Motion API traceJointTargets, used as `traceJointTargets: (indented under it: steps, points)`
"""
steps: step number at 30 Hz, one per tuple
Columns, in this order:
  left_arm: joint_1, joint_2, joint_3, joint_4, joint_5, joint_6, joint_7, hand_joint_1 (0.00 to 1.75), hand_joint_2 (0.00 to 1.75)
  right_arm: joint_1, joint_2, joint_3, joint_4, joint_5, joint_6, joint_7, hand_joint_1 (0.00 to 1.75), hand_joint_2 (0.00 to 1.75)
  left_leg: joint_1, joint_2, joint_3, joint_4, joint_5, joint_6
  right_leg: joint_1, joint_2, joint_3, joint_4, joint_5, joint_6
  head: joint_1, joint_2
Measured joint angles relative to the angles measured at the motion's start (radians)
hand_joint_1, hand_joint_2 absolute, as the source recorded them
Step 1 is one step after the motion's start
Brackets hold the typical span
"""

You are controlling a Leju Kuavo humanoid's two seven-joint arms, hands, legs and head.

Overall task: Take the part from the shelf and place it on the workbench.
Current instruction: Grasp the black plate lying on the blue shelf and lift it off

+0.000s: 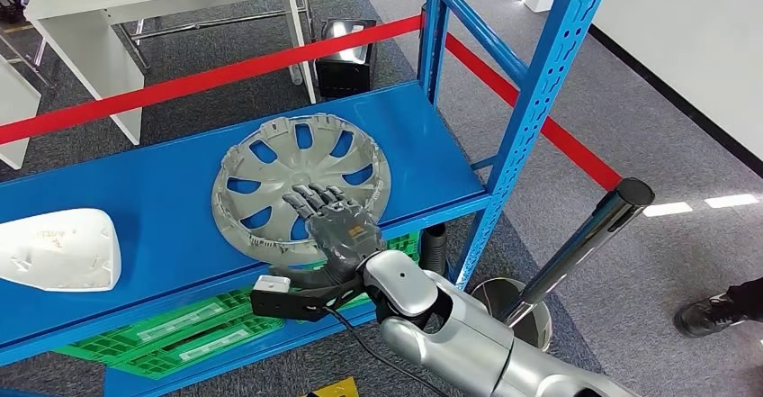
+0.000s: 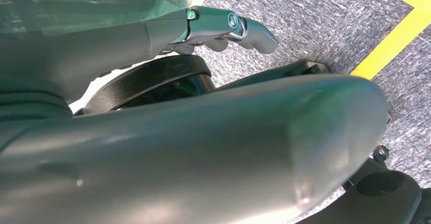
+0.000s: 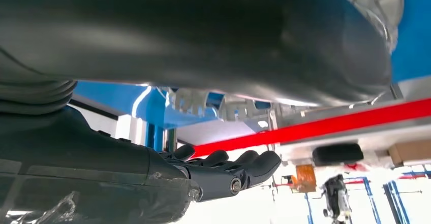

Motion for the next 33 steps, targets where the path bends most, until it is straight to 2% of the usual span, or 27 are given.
traceJointTargets:
  steps: [15,22,33]
  points:
    - [0.0,0.0,0.002,0.0,-0.001,0.004,0.003,0.0,0.0,0.038,0.002,0.014,0.132,-0.036,0.003,0.0,0.0,0.0,0.0,0.0,0.001,0.0,0.0,0.0,0.0,0.0,0.001,0.0,0.0,0.0,0.0,0.0]
    - [0.001,0.0,0.002,0.0,0.001,0.005,0.003,0.0,0.0,0.045,-0.001,0.017,0.192,0.009,0.025,0.064,0.0,0.0,0.0,0.0,0.001,0.0,0.0,0.0,0.0,0.0,0.001,0.0,0.0,0.0,0.0,0.0]
    - [0.002,0.0,0.003,0.0,0.003,0.006,0.002,0.0,0.0,0.042,-0.004,0.016,0.238,0.027,0.07,0.095,0.0,0.0,0.0,0.0,0.002,0.0,0.0,0.0,0.0,0.0,0.002,-0.001,0.0,0.0,0.0,0.0]
